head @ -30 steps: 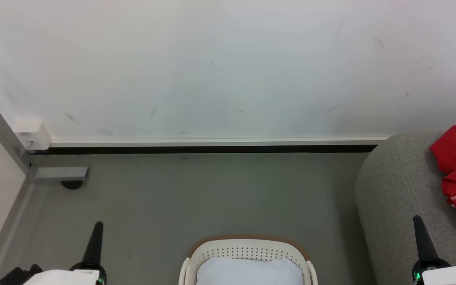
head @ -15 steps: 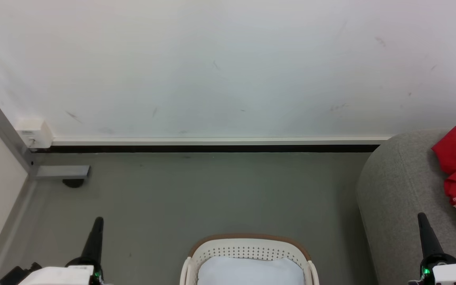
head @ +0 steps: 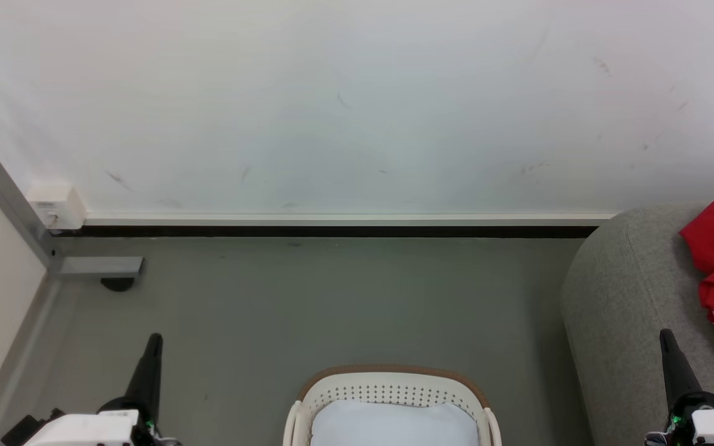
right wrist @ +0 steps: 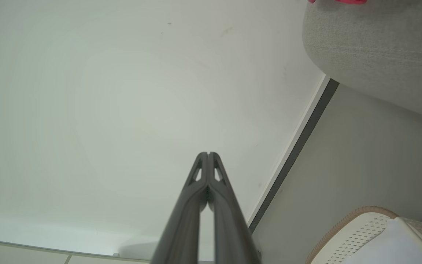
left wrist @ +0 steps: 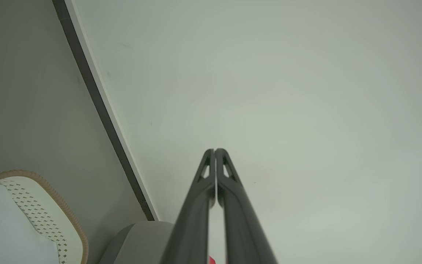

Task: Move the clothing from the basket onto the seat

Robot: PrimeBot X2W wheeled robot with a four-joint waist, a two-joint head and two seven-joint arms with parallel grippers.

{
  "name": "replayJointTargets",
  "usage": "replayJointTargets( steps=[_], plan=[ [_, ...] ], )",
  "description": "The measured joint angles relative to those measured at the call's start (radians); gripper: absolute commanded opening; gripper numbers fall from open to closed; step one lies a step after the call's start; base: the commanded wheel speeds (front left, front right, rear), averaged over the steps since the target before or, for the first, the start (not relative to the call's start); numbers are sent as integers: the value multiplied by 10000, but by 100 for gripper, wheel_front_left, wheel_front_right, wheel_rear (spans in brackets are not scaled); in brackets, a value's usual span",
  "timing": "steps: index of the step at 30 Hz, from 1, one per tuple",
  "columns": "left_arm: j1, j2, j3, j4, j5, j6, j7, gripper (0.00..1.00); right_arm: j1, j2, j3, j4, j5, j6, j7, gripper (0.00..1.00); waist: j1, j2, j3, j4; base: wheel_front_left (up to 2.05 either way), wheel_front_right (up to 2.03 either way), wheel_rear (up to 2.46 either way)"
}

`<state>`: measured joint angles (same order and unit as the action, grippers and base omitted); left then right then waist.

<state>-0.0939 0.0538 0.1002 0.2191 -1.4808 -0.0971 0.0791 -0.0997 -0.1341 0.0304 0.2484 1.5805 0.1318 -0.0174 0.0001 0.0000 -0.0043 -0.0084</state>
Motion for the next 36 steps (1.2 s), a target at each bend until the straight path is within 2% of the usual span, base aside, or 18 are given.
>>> replayJointTargets(
  steps=[20,36],
  plan=[
    [-119,-48,146,-21,-1235,-2,347,0,-81,-161,-75,-54,1475,0,209,0,0,0,36,83,0,0,0],
    [-124,-50,150,-23,-1244,-2,347,0,-108,-186,-59,-59,1494,0,207,0,0,0,36,84,0,0,0]
  ],
)
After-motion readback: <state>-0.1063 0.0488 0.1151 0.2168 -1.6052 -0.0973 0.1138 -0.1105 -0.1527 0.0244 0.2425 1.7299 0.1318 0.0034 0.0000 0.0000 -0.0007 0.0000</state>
